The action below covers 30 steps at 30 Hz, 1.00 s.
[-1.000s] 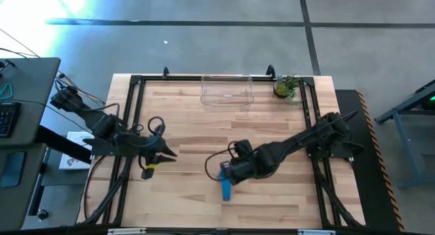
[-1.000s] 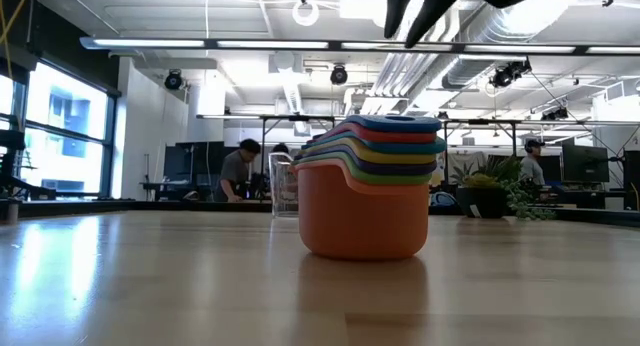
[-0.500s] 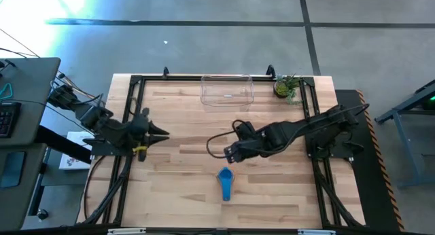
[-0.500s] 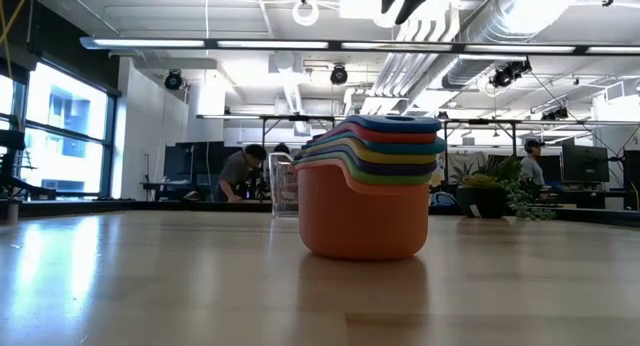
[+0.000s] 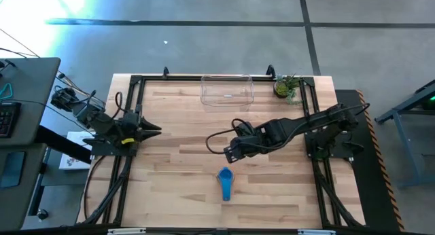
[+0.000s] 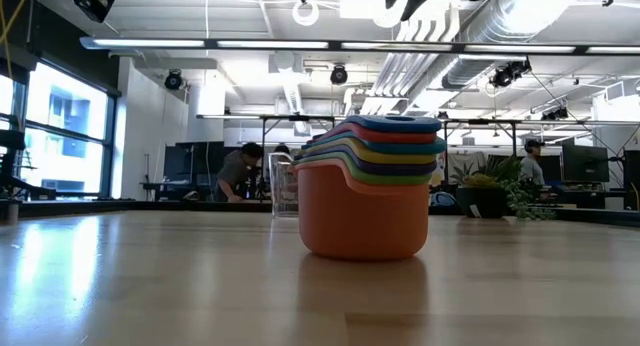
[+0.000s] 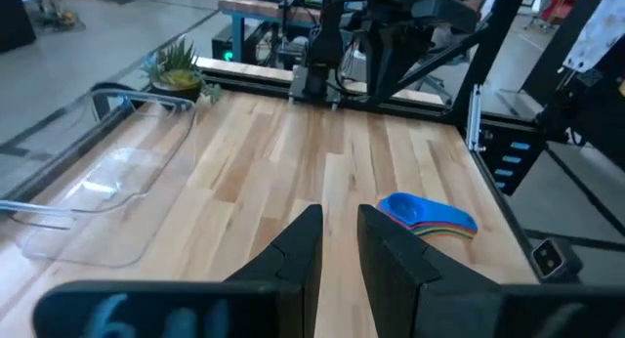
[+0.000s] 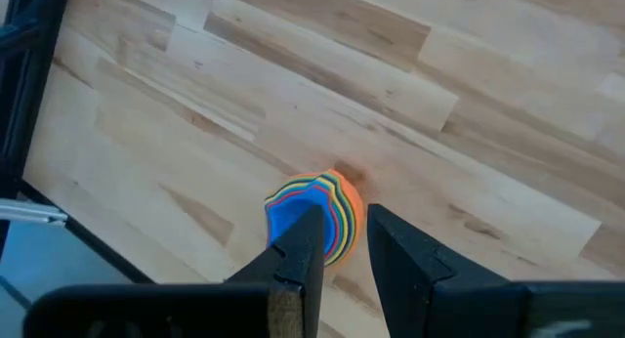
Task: Nest measuring cups in basket
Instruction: Put the nested measuring cups into the transparent bin
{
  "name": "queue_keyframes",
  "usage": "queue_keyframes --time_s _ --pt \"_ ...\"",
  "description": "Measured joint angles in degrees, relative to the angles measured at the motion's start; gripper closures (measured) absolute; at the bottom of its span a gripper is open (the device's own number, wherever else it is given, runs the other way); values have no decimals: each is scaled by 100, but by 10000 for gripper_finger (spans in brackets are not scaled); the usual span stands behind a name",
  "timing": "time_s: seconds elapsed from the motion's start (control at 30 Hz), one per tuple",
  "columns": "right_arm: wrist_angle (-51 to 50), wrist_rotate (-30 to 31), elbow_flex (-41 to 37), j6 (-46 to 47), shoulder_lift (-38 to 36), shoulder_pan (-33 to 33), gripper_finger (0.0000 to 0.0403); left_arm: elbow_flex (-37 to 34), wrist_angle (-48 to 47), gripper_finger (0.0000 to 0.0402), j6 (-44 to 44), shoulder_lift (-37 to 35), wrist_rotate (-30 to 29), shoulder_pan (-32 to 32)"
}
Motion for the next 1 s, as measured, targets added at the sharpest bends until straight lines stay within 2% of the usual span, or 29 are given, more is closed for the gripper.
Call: queue_keyframes --time_s 0.3,0.4,0.7,1.0 --pt "2 -308 0 473 2 -2 322 -217 -38 344 579 -554 -11 0" --pt "3 -365 0 761 2 24 301 -217 -38 344 826 -584 -8 -2" --pt "2 -657 0 1904 7 260 223 -217 -38 344 795 -584 -5 -2" --pt "386 -527 0 2851 11 741 202 -217 -39 344 792 -584 -5 -2"
